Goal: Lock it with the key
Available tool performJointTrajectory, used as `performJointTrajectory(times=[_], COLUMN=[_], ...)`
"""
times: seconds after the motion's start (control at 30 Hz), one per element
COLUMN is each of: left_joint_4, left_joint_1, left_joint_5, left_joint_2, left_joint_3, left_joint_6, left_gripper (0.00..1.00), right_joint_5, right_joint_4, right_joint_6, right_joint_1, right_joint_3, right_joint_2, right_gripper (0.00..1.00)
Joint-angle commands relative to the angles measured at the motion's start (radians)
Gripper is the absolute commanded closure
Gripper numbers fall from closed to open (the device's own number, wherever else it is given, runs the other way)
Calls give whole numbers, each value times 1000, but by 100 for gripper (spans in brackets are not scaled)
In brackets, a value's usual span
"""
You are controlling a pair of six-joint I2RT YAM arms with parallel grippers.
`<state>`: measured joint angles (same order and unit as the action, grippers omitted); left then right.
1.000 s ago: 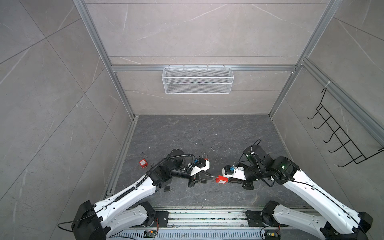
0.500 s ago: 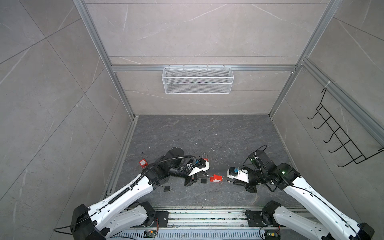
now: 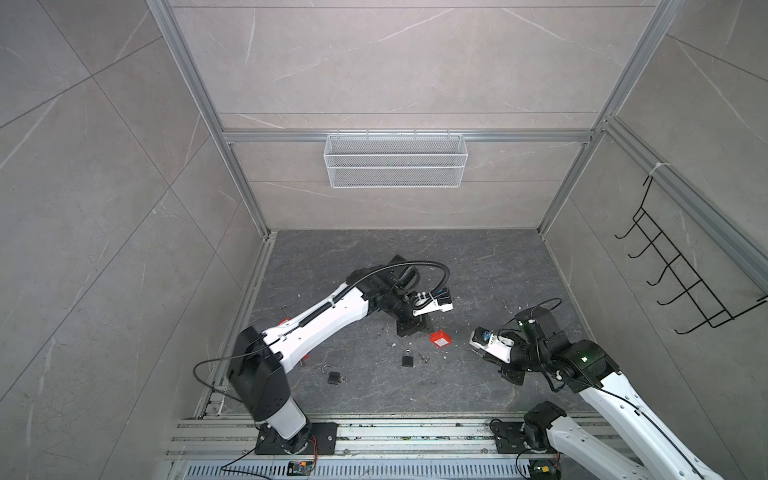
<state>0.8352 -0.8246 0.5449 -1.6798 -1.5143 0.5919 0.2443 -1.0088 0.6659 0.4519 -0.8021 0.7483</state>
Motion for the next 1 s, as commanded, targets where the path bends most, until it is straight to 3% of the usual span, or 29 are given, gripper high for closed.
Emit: performJointTrajectory(times=[0.0, 0.2, 0.37, 0.67, 0.97], left_joint_4=[165, 266, 274, 307, 303], left_joint_1=[5, 5, 5, -11, -38], left_joint_5=[-57, -98, -152, -216, -313], left_joint_2=[-118, -354, -463, -589, -643], left_joint_3=[-132, -335, -410, -545, -589], left_joint_6=[59, 94, 101, 113, 111], left_gripper=[100, 100, 100, 100, 97], right_joint_5=[-56, -71, -68, -17, -10], right_joint_4=[-74, -80, -73, -38, -30], right_joint_6=[1, 4, 3, -11, -17], right_joint_1=[-4, -4, -4, -4, -3], right_joint_3=[-24, 9, 42, 74, 75], right_joint_2=[-40, -58, -97, -90, -62], right_gripper=[100, 100, 100, 100, 100])
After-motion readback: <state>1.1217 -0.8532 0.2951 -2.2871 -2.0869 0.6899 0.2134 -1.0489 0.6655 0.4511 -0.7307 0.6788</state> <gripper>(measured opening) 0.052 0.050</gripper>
